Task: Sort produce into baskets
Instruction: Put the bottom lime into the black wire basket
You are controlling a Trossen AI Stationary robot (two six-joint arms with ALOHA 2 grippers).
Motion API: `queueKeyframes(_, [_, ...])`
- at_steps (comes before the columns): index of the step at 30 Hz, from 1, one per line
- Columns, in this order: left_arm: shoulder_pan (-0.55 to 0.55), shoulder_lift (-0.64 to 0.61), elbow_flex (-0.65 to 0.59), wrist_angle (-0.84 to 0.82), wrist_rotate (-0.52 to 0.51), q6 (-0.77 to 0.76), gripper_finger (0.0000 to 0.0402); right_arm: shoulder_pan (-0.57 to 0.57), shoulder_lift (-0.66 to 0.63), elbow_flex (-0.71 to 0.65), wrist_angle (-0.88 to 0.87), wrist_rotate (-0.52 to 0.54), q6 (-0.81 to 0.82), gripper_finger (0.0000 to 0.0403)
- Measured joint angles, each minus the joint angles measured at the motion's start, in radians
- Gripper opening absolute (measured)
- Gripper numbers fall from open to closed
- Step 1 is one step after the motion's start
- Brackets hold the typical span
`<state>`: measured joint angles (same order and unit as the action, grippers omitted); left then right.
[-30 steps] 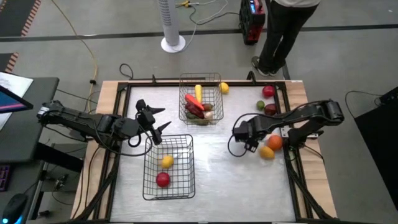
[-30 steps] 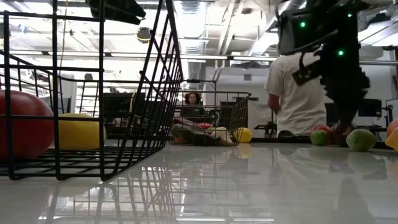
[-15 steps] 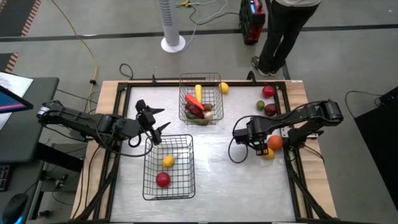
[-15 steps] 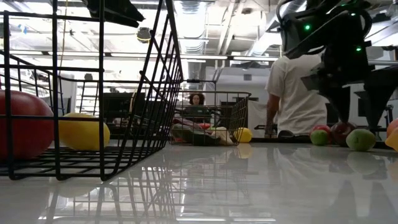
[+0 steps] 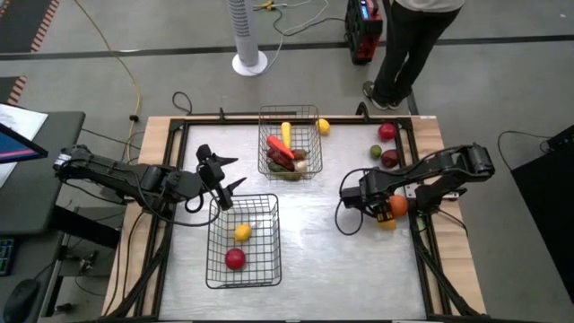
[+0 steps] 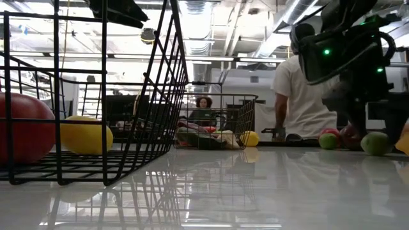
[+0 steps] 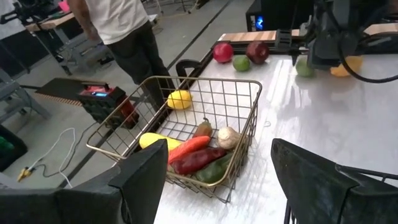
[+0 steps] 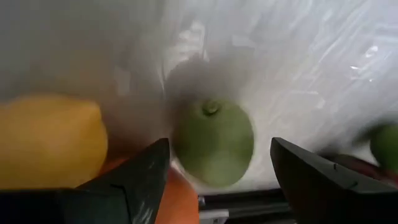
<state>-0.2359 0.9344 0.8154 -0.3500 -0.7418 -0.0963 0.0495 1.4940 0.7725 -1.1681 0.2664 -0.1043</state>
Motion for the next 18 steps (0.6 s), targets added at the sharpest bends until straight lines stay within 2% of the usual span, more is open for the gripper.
queueKeyframes(4, [0.0, 0.0, 0.0, 0.003, -0.001, 0.005, 0.0274, -0.007, 0.0, -0.001, 0.019, 0.006, -0.025, 0.03])
queueKeyframes(11, [0.0, 0.0, 0.0, 0.0, 0.0, 0.005, 0.0274, -0.04, 0.0, -0.053, 0.113, 0.0, -0.088, 0.0268])
queueKeyframes(18, [0.0, 0.0, 0.0, 0.0, 0.0, 0.008, 0.0274, -0.046, 0.0, -0.016, 0.12, -0.006, -0.088, 0.0215])
